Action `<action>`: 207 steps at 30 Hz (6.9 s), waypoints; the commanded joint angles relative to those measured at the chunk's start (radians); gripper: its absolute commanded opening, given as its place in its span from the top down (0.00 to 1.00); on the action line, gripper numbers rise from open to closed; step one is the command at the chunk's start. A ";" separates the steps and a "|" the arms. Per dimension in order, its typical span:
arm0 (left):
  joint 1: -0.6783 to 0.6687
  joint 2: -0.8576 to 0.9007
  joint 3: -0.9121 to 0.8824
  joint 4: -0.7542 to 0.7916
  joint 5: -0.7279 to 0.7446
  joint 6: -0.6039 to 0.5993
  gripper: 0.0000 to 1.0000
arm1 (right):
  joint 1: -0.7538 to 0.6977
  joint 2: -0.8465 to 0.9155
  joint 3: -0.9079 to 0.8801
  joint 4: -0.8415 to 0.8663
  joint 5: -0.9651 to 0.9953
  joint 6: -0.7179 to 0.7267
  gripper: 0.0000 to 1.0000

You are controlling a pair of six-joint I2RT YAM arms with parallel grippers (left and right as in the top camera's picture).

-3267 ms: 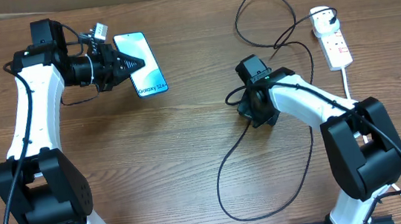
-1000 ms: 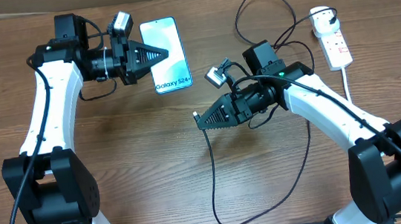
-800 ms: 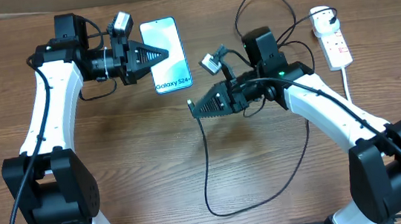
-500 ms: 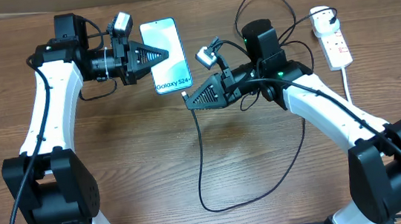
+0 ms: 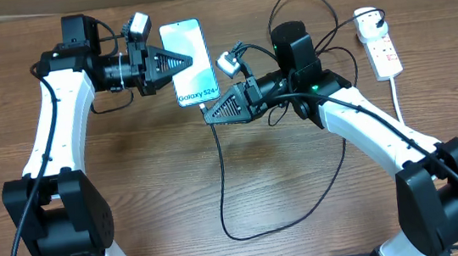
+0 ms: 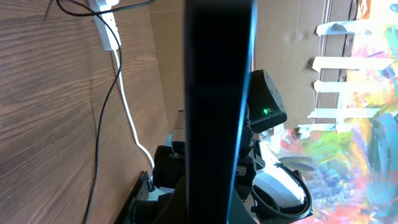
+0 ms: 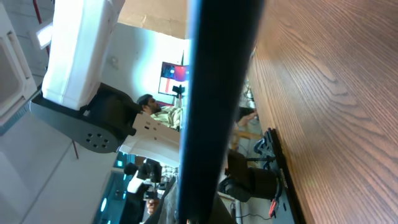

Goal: Plug charger to phone and switch on socket

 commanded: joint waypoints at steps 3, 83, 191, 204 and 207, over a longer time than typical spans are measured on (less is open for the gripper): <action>-0.003 -0.005 0.011 0.021 0.035 -0.048 0.96 | 0.002 -0.023 0.014 0.014 0.033 0.027 0.96; 0.007 -0.005 0.011 0.117 0.063 -0.172 0.96 | -0.014 -0.023 0.014 0.114 0.155 0.144 0.96; 0.048 -0.005 0.011 0.064 -0.309 -0.126 0.96 | -0.023 -0.022 0.012 0.026 0.289 0.134 0.18; -0.014 -0.004 0.011 -0.007 -0.651 -0.101 0.96 | -0.023 -0.022 0.012 -0.694 0.974 -0.140 0.12; -0.057 0.006 0.011 -0.002 -0.716 -0.099 0.96 | -0.023 -0.022 0.012 -0.753 0.982 -0.169 0.11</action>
